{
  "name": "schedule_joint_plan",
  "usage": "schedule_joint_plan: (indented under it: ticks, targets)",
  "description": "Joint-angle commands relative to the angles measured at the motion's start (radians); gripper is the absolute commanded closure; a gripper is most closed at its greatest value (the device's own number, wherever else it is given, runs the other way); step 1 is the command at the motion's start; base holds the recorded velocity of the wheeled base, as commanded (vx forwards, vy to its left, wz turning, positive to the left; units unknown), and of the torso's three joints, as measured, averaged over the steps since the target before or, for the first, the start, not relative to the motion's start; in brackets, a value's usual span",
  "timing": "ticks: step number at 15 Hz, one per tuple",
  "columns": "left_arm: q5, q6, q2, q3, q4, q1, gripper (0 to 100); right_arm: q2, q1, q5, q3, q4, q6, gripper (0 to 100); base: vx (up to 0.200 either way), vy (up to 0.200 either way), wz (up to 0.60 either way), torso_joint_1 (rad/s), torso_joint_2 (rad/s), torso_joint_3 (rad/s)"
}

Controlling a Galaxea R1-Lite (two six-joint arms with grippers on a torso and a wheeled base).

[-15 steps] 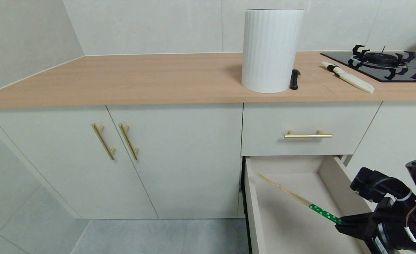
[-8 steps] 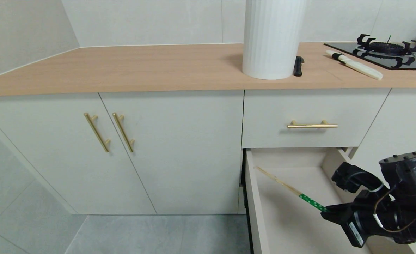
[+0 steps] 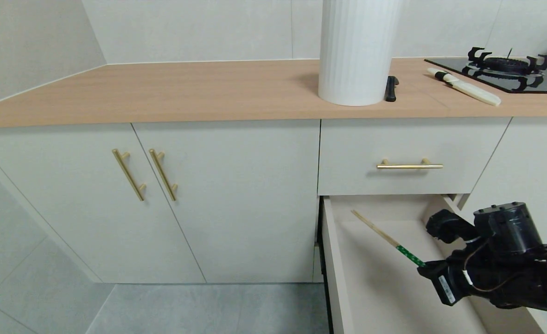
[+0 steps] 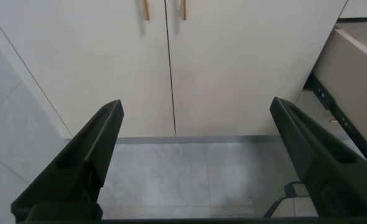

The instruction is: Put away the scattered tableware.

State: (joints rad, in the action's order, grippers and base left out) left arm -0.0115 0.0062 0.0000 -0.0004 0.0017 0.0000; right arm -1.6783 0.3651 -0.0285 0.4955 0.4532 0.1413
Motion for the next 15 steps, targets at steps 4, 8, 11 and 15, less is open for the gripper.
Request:
schedule_joint_plan:
  ticks: [4, 8, 11, 15]
  targets:
    - [0.001, 0.0, 0.002, -0.001, 0.0, 0.0, 0, -0.301, 0.141, -0.165, 0.15, -0.019, -0.296, 100, 0.0, 0.0, 0.0, 0.0, 0.0, 0.0]
    - [0.001, 0.0, 0.002, 0.0, 0.0, 0.0, 0, -0.402, 0.181, -0.154, 0.215, -0.041, -0.431, 100, 0.0, 0.0, 0.0, 0.0, 0.0, 0.0]
    - [-0.001, 0.0, 0.002, 0.0, 0.0, 0.0, 0, -0.478, 0.198, -0.152, 0.238, -0.036, -0.48, 100, 0.0, 0.0, 0.0, 0.0, 0.0, 0.0]
    - [0.001, 0.0, 0.002, -0.001, 0.0, 0.0, 0, -0.531, 0.199, -0.154, 0.238, -0.01, -0.488, 100, 0.0, 0.0, 0.0, 0.0, 0.0, 0.0]
